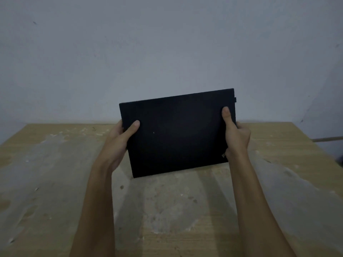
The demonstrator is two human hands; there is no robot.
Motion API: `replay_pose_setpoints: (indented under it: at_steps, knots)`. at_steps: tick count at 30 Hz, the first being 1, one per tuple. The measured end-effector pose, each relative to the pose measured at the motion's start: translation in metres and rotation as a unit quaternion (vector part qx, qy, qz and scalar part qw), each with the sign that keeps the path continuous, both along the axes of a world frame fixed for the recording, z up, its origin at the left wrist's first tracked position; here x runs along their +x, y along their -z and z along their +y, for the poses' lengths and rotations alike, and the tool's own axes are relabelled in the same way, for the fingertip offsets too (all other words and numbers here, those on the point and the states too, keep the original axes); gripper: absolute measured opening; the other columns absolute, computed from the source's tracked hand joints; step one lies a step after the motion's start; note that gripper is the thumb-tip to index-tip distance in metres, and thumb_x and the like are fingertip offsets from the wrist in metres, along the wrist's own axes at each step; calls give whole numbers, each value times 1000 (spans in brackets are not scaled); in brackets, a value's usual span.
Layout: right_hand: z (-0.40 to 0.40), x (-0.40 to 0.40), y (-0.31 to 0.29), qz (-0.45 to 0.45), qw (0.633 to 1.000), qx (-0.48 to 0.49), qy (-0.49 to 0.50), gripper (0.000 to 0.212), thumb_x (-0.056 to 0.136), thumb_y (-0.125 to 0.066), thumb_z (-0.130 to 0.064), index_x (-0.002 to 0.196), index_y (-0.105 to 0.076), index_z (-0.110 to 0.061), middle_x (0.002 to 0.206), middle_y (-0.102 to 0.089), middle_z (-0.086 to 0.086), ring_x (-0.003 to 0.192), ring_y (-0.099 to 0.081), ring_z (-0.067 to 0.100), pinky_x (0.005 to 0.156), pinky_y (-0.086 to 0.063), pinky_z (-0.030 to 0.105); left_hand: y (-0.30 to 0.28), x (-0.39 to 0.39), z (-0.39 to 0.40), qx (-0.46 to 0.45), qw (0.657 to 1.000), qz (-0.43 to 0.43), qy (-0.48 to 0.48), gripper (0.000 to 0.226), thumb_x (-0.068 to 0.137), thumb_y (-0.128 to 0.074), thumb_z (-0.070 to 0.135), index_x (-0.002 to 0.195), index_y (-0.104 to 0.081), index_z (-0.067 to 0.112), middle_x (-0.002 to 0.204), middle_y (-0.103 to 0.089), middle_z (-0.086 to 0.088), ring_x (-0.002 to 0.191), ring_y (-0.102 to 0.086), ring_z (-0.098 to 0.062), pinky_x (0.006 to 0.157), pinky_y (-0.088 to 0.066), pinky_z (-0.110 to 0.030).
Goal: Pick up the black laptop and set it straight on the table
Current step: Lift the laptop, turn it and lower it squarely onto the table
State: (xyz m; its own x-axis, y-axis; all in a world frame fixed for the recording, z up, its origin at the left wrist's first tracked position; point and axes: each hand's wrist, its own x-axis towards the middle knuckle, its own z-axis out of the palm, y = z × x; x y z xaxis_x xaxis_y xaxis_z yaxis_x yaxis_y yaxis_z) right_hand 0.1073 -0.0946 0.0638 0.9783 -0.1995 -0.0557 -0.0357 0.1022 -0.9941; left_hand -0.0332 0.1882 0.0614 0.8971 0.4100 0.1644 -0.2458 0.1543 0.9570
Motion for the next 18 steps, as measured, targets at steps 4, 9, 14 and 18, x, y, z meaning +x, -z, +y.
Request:
replay_pose_setpoints:
  at_steps: [4, 9, 14, 18]
  knots:
    - [6, 1, 6, 23, 996, 79, -33, 53, 70, -84, -70, 72, -68, -20, 80, -78, -10, 84, -75, 12, 55, -61, 20, 16, 10, -9, 29, 997, 1, -65, 41, 91, -72, 50, 128, -67, 33, 120, -78, 12, 109, -74, -10, 86, -63, -28]
    - [13, 3, 18, 59, 994, 29, -91, 48, 92, -67, -63, 106, -73, -17, 106, -75, -5, 93, -70, 12, 66, -56, 26, 25, 18, -5, 81, 986, -20, -146, 25, 100, -67, 36, 124, -68, 27, 111, -79, 19, 101, -75, -5, 73, -60, -18]
    - [22, 3, 35, 18, 992, -106, -73, 59, 103, -55, -55, 110, -71, 1, 109, -76, 17, 96, -70, 28, 88, -58, 43, 37, 20, 9, 109, 981, 8, -161, 10, 103, -65, 27, 111, -71, 30, 98, -80, 20, 92, -76, -3, 68, -59, -17]
    - [22, 5, 47, 2, 981, -180, -70, 56, 105, -51, -52, 90, -65, 0, 81, -62, 3, 72, -56, 17, 60, -42, 30, 46, 25, 14, 132, 976, 23, -173, 25, 102, -67, 27, 122, -71, 13, 108, -79, 7, 94, -76, -8, 69, -61, -20]
